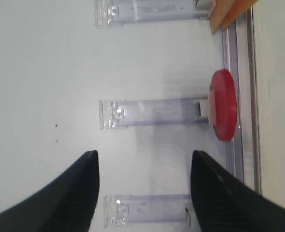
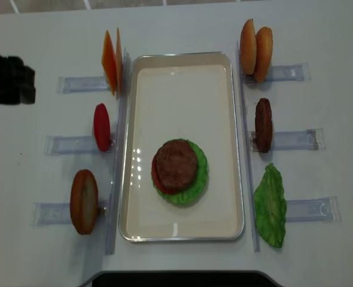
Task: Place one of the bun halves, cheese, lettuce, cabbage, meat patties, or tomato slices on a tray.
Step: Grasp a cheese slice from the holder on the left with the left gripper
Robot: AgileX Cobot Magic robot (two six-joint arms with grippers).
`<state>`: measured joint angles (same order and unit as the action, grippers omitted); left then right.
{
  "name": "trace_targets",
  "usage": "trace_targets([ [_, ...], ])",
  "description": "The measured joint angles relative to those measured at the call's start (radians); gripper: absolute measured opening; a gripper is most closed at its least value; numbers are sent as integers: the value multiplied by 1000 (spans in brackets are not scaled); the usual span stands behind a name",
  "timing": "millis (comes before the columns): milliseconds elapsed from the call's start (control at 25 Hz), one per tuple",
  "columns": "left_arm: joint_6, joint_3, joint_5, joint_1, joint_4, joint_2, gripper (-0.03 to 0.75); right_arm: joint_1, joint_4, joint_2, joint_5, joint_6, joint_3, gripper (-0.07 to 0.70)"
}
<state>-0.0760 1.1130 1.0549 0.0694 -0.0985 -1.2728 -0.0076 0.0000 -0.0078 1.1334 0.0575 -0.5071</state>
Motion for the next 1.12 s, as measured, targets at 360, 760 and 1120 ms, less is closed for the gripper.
trace_targets([
  [360, -4, 286, -5, 0, 12, -332, 454, 0, 0, 0, 0, 0, 0, 293],
  [760, -12, 524, -19, 0, 13, -571, 454, 0, 0, 0, 0, 0, 0, 293],
  [1120, -12, 627, -26, 0, 14, -689, 454, 0, 0, 0, 0, 0, 0, 293],
])
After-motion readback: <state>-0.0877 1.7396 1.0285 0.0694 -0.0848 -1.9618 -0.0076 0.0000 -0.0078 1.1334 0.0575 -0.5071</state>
